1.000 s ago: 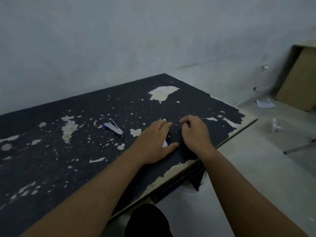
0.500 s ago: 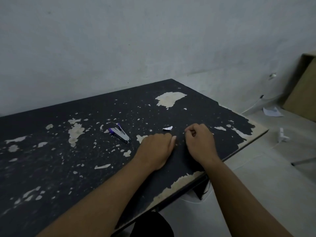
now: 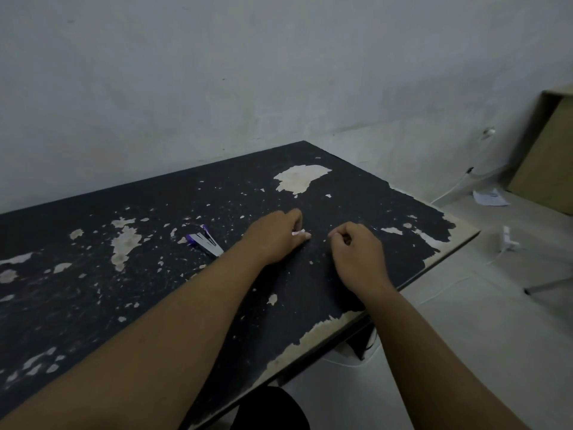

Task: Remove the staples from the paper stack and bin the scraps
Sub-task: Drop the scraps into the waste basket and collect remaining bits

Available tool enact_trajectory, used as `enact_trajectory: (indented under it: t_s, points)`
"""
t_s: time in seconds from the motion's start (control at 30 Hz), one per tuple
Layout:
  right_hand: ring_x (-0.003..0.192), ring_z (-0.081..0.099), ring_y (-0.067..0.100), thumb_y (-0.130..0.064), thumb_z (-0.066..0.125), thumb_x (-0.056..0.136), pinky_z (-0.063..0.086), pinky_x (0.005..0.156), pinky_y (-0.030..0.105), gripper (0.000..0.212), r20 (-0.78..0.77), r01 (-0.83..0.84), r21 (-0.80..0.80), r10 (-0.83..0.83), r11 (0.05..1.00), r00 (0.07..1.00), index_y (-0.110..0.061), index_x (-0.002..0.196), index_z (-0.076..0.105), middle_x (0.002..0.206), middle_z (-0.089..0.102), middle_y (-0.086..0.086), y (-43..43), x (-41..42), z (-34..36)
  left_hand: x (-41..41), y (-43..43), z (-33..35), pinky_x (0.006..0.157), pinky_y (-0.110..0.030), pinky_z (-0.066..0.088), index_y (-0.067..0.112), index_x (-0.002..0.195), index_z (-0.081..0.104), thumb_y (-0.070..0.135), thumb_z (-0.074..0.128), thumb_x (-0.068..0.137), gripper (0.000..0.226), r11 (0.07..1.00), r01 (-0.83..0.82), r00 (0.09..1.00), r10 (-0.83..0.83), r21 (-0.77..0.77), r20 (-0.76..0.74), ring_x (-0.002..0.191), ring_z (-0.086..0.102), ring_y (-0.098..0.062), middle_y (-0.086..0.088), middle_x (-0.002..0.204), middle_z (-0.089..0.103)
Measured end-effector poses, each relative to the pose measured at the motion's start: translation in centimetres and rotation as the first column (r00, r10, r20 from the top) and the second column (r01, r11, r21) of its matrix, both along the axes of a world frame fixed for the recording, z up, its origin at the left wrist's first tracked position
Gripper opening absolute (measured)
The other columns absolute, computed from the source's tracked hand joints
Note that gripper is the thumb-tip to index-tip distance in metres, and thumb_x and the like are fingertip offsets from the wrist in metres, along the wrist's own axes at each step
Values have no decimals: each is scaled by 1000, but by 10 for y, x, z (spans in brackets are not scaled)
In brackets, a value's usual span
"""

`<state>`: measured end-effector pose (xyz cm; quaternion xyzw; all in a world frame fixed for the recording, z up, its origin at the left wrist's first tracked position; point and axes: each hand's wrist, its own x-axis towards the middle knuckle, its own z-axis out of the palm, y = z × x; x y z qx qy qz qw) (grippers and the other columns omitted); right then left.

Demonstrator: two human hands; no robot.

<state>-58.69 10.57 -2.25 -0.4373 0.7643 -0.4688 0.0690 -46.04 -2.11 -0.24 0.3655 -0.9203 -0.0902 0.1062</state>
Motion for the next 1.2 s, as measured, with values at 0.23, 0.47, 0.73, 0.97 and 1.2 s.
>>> enact_trajectory:
  t_s: [0.23, 0.47, 0.73, 0.97, 1.2]
  points:
    - [79, 54, 3, -19, 52, 96, 35, 62, 13, 20, -7, -1, -17, 0, 1000, 1000, -20, 82, 65, 86, 58, -8, 0, 1, 0, 0, 7, -7, 72, -42, 46, 12, 101, 48, 33, 40, 105, 22, 985, -6, 999, 11, -170, 31, 85, 60, -31, -8, 103, 57]
    - [78, 56, 4, -20, 53, 96, 41, 62, 18, 18, 52, -26, -25, 27, 999, 998, -22, 83, 65, 86, 60, -8, 2, 2, 2, 12, 24, -2, 68, -37, 42, 16, 95, 47, 32, 37, 105, 22, 996, -23, 969, 45, 90, -243, 77, 56, -21, 2, 84, 57]
    - [69, 59, -5, -21, 55, 94, 43, 53, 10, 20, 173, 9, -65, 2, 998, 985, -27, 78, 65, 74, 65, -10, 10, 6, 5, 19, 60, -6, 64, -22, 44, 15, 91, 55, 23, 43, 104, 19, 963, -69, 801, 209, 260, -561, 71, 58, -8, 8, 79, 63]
    - [77, 72, 23, -18, 52, 89, 59, 69, 32, 25, 635, -41, -185, 152, 982, 758, -13, 80, 75, 78, 75, 4, 36, 30, 12, -15, 102, 10, 51, -11, 35, 23, 80, 63, 26, 38, 105, 35, 942, -7, 650, 260, 336, -714, 60, 54, 3, 11, 70, 58]
    - [112, 67, 33, -33, 49, 98, 53, 97, 47, 41, 920, 102, -392, 388, 914, 57, -2, 116, 69, 119, 69, 21, 96, 35, 13, -39, 174, 8, 57, -25, 45, 25, 59, 47, 58, 26, 98, 56, 910, 196, 643, 163, 367, -748, 55, 55, 0, 9, 56, 55]
